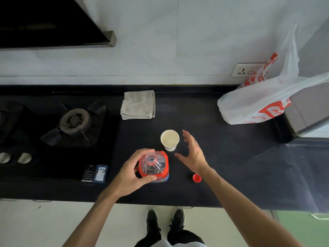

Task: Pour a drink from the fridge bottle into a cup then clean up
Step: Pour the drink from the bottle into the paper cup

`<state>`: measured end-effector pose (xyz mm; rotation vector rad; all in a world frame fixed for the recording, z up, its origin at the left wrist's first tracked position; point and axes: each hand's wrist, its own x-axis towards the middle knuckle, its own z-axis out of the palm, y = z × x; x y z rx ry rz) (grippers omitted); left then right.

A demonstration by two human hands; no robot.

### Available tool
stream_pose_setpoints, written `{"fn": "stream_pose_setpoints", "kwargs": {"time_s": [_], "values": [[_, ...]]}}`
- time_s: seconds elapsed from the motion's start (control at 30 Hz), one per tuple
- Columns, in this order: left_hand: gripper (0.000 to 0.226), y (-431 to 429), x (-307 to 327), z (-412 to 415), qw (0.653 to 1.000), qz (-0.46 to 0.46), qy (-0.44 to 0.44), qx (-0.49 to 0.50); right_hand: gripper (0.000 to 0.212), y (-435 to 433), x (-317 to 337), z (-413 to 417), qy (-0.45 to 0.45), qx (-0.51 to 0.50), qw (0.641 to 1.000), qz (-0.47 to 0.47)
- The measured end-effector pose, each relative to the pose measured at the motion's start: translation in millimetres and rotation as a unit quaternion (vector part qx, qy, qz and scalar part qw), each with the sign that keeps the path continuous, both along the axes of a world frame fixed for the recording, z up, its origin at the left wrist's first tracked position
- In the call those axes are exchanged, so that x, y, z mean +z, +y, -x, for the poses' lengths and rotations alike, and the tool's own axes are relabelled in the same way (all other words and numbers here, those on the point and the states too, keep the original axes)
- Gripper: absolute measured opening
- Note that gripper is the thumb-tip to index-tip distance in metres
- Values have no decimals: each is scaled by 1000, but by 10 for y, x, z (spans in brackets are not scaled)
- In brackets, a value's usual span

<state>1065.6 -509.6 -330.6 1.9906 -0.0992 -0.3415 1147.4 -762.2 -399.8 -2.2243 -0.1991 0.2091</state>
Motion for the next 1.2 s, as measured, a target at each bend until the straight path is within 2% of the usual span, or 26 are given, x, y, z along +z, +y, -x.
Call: {"fn": "stream_pose_setpoints", "kwargs": {"time_s": [0.17, 0.43, 0.67, 0.83, 1.0, 1.2], "values": [[81, -5, -23, 10, 999, 29, 24, 17, 97, 308, 19, -186, 2, 2, 1000, -22], [96, -10, -115, 16, 997, 65, 34, 4, 76, 385, -16, -195, -16, -29, 999, -39], [96, -60, -203, -77, 996, 84, 15, 29, 74, 194, 192, -125, -66, -52, 995, -52], [83, -132, -158, -252, 991, 104, -23, 83, 73, 80, 469, -43, -94, -70, 989, -93], [84, -126, 106, -534, 992, 99, -49, 64, 73, -47, 939, -84, -96, -74, 980, -160], [87, -14, 822, -939, 990, 78, -118, 7, 71, -213, 1595, -260, -103, -31, 978, -180]]}}
